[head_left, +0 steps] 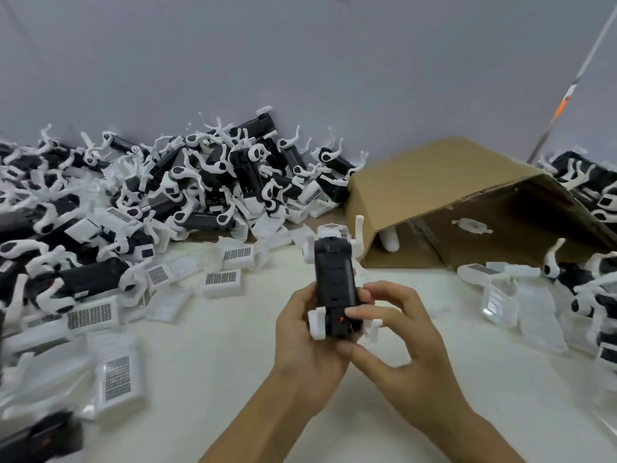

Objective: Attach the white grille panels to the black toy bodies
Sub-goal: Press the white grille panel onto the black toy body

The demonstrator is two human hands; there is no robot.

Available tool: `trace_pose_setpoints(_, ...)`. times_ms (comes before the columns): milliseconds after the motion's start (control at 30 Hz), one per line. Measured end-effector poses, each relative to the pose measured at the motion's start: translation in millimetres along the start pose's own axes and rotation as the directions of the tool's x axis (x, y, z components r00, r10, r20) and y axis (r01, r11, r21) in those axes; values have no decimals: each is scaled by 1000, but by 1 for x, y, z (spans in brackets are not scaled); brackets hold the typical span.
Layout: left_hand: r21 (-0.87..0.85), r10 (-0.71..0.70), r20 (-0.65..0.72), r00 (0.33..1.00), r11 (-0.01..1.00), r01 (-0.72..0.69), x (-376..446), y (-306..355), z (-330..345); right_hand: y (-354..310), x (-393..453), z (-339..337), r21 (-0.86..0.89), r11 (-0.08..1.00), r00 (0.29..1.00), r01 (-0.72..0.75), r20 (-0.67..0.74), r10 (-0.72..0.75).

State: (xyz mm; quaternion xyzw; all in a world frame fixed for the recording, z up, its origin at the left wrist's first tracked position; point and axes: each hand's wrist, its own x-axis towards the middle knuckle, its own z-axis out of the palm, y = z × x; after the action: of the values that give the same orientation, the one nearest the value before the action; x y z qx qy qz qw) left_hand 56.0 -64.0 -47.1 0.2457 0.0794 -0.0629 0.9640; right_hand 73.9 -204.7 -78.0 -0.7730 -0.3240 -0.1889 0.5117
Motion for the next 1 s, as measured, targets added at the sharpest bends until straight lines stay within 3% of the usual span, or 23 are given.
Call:
trace_pose_setpoints(267,67,10,37,999,998,-12,1,-7,-2,-5,-3,5,82,996,999,-26,-29,29)
trace_pose_setpoints(700,95,6,25,1000,995,-9,0,-7,-1,-12,-4,4,64,996,997,-57,-51,61)
trace_pose_setpoints(833,140,8,15,1000,990,-10,-1,-6,-2,-15,-6,7,36,999,998,-5,-59,7)
trace_pose_setpoints(1000,55,1,24,1000,998,-2,-2,-5,2,-14,-4,6,57,998,996,-14,-84,19)
